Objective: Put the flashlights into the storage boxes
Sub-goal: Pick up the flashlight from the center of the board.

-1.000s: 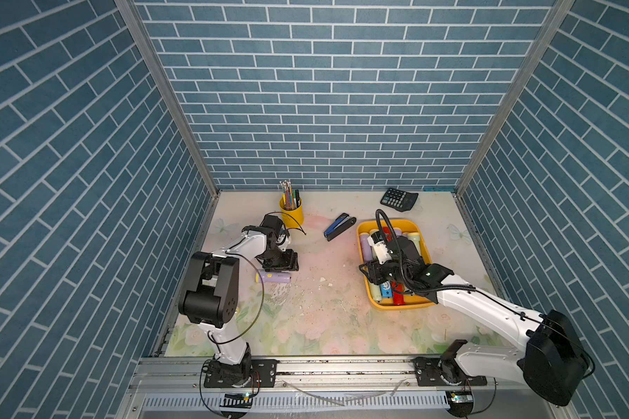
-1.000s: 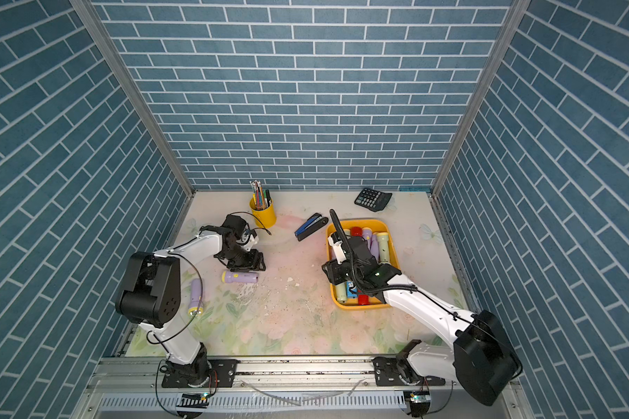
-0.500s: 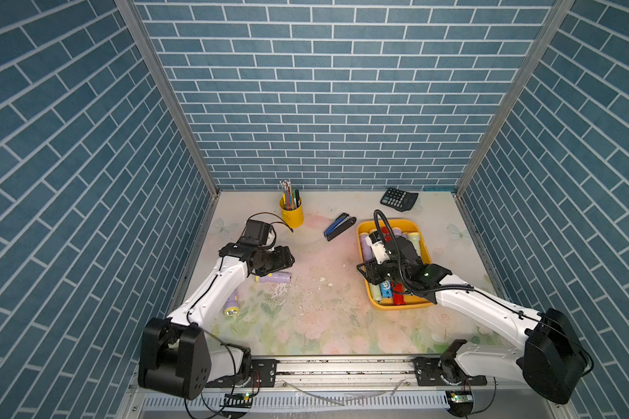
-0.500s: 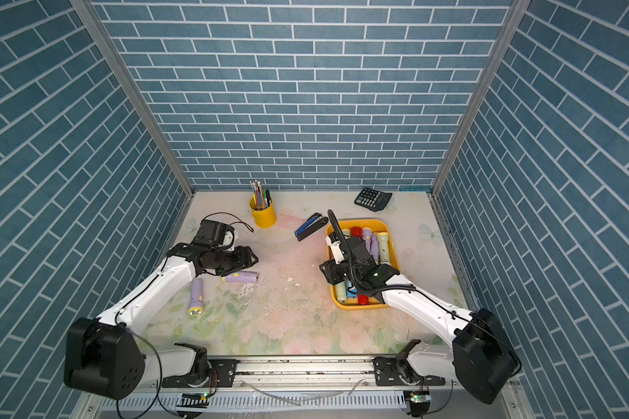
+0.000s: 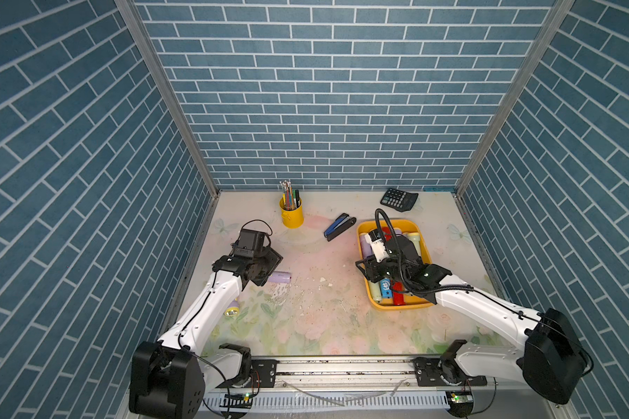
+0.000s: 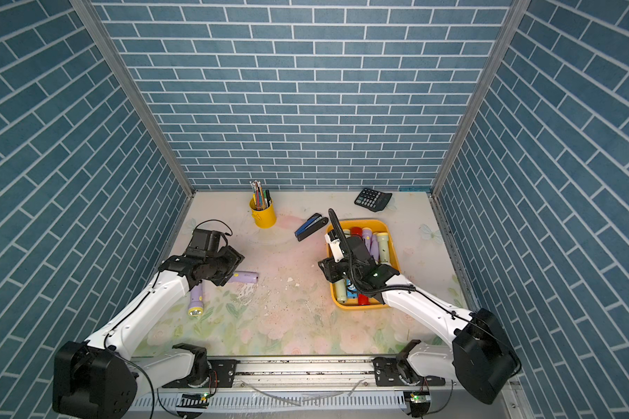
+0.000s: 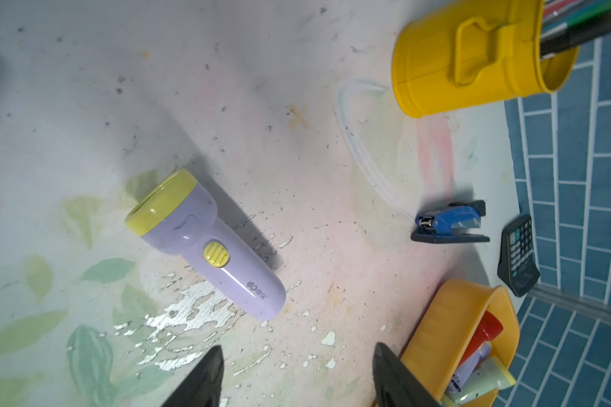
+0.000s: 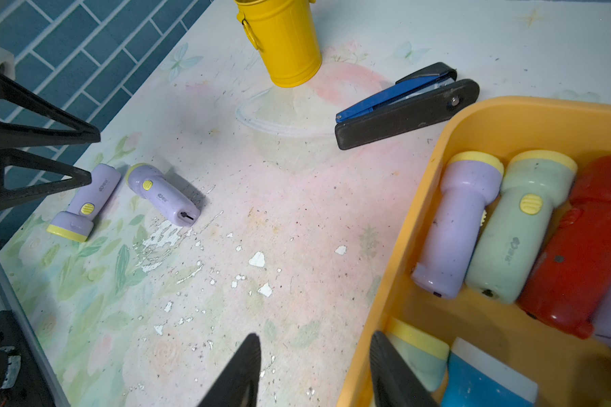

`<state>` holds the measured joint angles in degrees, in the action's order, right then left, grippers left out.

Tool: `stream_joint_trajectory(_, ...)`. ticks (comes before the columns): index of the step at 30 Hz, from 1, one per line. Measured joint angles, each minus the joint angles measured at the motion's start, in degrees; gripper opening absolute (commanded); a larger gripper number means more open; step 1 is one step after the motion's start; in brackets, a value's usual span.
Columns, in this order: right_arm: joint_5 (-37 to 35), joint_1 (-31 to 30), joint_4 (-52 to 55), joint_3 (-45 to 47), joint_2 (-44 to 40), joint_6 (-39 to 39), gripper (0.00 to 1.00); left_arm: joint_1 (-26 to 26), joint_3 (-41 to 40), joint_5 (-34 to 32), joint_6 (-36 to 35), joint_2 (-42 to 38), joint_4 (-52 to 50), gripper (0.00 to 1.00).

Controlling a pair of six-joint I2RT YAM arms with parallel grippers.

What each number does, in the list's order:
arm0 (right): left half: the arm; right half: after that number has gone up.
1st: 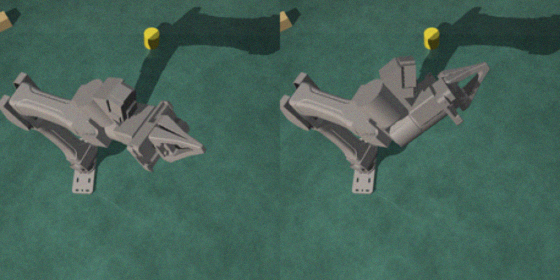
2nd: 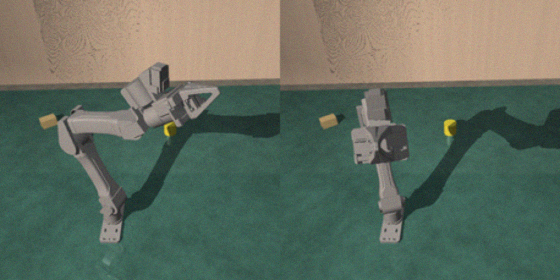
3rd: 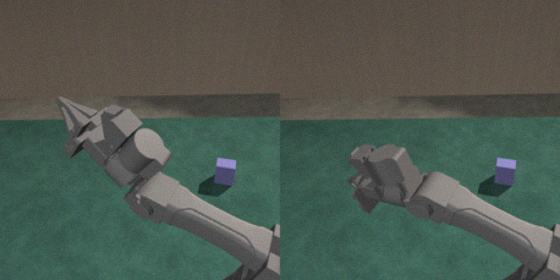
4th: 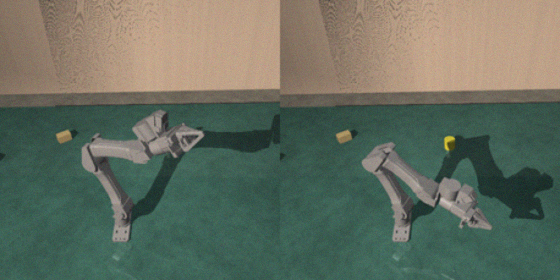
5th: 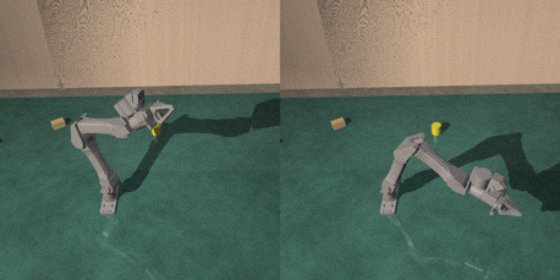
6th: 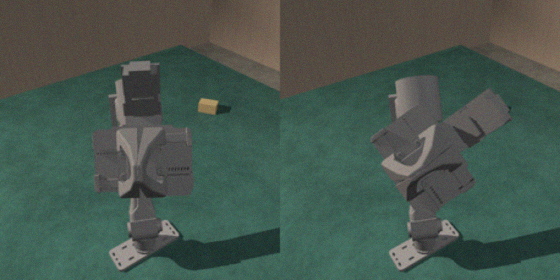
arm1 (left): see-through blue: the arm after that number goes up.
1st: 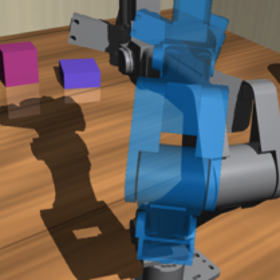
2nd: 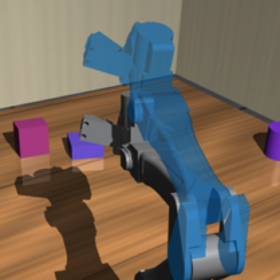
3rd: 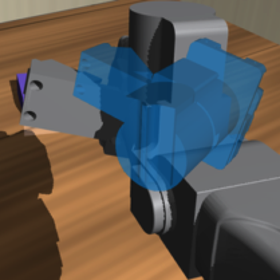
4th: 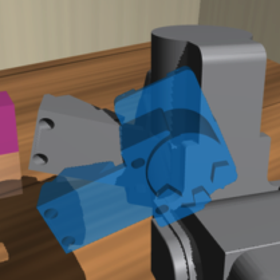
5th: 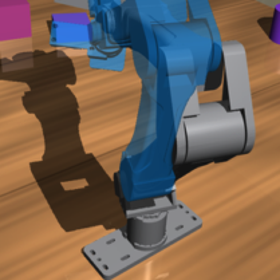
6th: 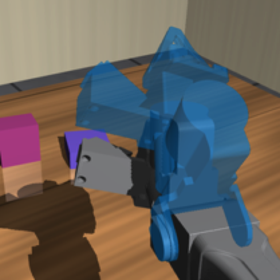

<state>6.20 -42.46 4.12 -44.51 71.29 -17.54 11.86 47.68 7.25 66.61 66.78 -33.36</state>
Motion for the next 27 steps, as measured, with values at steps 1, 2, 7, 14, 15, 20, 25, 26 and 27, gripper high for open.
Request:
stream_joint_trajectory(1,0.0,0.0,-0.17,0.02,0.0,0.07,0.52,0.0,0.2,-0.5,1.6,0.28,-0.92,0.65)
stream_joint_trajectory(2,-0.02,0.0,-0.37,0.02,0.0,0.09,0.52,-0.02,0.68,-1.03,3.32,0.92,-2.27,0.66)
stream_joint_trajectory(7,-0.04,0.0,-1.18,0.66,0.0,1.44,0.52,-0.09,5.27,-1.92,8.61,6.69,-8.57,0.67)
stream_joint_trajectory(14,-1.31,-0.02,-1.38,1.18,-0.04,3.06,0.53,0.5,8.68,0.83,13.46,15.78,-11.47,0.67)
stream_joint_trajectory(15,-1.55,-0.02,-1.38,1.2,-0.07,3.13,0.53,0.61,8.85,1.57,14.21,16.76,-11.45,0.67)
stream_joint_trajectory(20,-2.38,-0.02,-1.44,1.68,-0.66,4.17,0.53,1.31,8.9,3.58,18.16,20.11,-11.32,0.67)
stream_joint_trajectory(25,-2.67,-0.02,-1.55,1.95,-0.68,4.59,0.53,1.75,9.94,3.91,19.96,22.43,-11.41,0.68)
stream_joint_trajectory(26,-2.75,-0.02,-1.55,1.95,-0.68,4.72,0.53,1.77,10.58,3.89,20.02,23.21,-11.34,0.68)
stream_joint_trajectory(27,-2.82,-0.02,-1.55,1.95,-0.68,4.98,0.53,1.79,10.99,3.85,20.04,23.82,-11.13,0.68)
